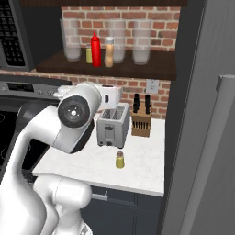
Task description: Put the shaker and condiment bottle from the counter next to their counterparts in the cabinet.
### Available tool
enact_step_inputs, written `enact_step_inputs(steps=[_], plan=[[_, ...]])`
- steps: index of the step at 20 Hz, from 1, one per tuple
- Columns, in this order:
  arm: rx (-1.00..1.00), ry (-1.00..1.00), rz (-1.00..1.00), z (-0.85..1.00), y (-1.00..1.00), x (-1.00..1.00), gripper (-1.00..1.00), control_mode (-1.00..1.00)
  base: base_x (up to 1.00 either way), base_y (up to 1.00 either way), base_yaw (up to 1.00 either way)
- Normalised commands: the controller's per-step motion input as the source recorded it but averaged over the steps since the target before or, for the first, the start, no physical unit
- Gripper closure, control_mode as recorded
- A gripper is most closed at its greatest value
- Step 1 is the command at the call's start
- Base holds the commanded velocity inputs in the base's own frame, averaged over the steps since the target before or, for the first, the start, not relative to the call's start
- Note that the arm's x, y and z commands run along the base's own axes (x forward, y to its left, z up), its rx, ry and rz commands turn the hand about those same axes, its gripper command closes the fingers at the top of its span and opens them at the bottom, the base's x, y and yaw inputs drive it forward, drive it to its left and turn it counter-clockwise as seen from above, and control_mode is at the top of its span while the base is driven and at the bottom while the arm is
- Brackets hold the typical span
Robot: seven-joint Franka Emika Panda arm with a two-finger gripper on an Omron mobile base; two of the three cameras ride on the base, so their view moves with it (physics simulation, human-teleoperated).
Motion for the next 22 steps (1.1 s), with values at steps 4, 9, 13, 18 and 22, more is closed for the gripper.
enact_step_inputs(steps=[4,9,13,18,22], plan=[[0.02,-0.17,-0.11,-0.42,0.00,-1.00,-1.00,-1.00,0.00,0.00,0.00],[0.02,-0.13,-0.12,-0.69,0.00,-1.00,-1.00,-1.00,0.00,0.00,0.00],[0.08,-0.07,-0.16,-0.74,0.00,-1.00,-1.00,-1.00,0.00,0.00,0.00],[0.02,-0.02,-0.13,-0.73,0.00,-0.96,-1.00,-1.00,0.00,0.00,0.00],[0.00,-0.05,-0.07,-0.70,0.04,-0.78,-1.00,-1.00,0.00,0.00,0.00]])
